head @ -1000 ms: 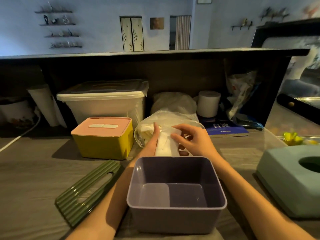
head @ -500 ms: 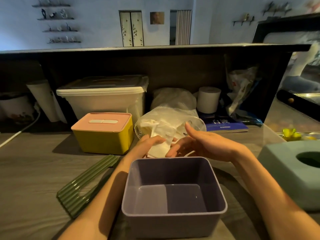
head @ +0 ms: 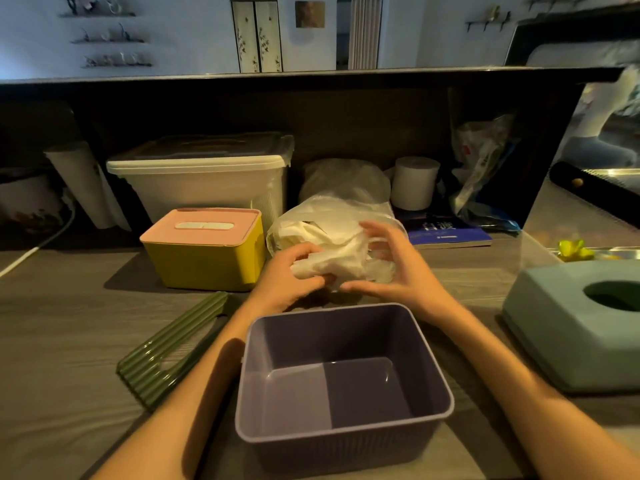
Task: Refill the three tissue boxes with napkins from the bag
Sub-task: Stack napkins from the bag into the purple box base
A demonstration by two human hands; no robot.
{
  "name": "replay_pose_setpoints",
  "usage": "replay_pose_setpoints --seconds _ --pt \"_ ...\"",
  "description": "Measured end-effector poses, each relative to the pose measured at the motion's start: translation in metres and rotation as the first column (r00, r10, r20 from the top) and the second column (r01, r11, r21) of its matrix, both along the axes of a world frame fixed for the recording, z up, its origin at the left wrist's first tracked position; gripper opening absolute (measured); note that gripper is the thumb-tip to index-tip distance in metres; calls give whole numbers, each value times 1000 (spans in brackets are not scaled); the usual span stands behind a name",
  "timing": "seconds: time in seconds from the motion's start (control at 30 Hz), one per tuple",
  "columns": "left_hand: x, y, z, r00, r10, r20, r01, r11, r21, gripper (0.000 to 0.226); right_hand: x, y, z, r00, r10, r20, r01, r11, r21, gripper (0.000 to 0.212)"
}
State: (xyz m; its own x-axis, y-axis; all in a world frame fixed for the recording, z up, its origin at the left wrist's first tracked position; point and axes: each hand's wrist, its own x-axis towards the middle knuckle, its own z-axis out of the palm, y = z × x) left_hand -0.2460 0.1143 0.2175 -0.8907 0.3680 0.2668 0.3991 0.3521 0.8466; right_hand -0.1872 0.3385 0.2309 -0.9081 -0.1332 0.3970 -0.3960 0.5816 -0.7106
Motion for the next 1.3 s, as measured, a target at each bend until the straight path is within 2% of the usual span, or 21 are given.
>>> replay_pose_setpoints --seconds 0.03,0.13,0.27,0.37,0.5,0.63,0.83,0.93,1.0,1.07,1.17,1.23,1.3 --pt "1 -2 -2 1000 -5 -2 5 1000 -16 35 0 -1 -8 999 24 26 -24 1000 -6 86" --pt "0 -7 -8 1000 -18 -21 17 999 -49 32 -9 -1 -22 999 16 40 -10 989 -145 53" --pt "0 -9 -9 999 35 -7 -35 999 8 34 -15 -6 -28 993 35 116 -5 969 -246 41" --pt "0 -2 -10 998 45 36 -47 997 67 34 -13 -17 -33 992 55 111 -24 963 -267 43" --pt "6 15 -8 993 95 67 -104 983 151 23 -14 -26 -30 994 50 97 -17 948 -318 53" --pt "8 25 -8 982 142 121 -168 956 238 23 -8 -21 -27 991 37 131 18 918 -396 51" --pt "8 34 -11 970 172 172 -219 923 315 26 -10 -36 -30 994 38 104 8 912 -410 70" --pt "8 36 -11 971 169 171 -219 914 340 24 -11 -37 -30 996 6 91 31 916 -400 73" --pt "7 36 -9 967 191 170 -240 905 350 22 -11 -37 -30 993 59 101 -17 927 -374 73" --pt "8 38 -6 964 211 164 -257 899 354 23 -10 -37 -30 991 95 99 -58 945 -323 72" --pt "13 34 3 962 208 177 -253 923 289 32 -13 -28 -26 996 35 87 -9 959 -283 66" --pt "13 27 12 972 140 189 -178 963 202 42 -12 -20 -20 994 44 101 -16 964 -267 63" --pt "12 21 19 985 20 170 -43 990 135 48 -12 -13 -13 998 45 46 -30 961 -274 60"
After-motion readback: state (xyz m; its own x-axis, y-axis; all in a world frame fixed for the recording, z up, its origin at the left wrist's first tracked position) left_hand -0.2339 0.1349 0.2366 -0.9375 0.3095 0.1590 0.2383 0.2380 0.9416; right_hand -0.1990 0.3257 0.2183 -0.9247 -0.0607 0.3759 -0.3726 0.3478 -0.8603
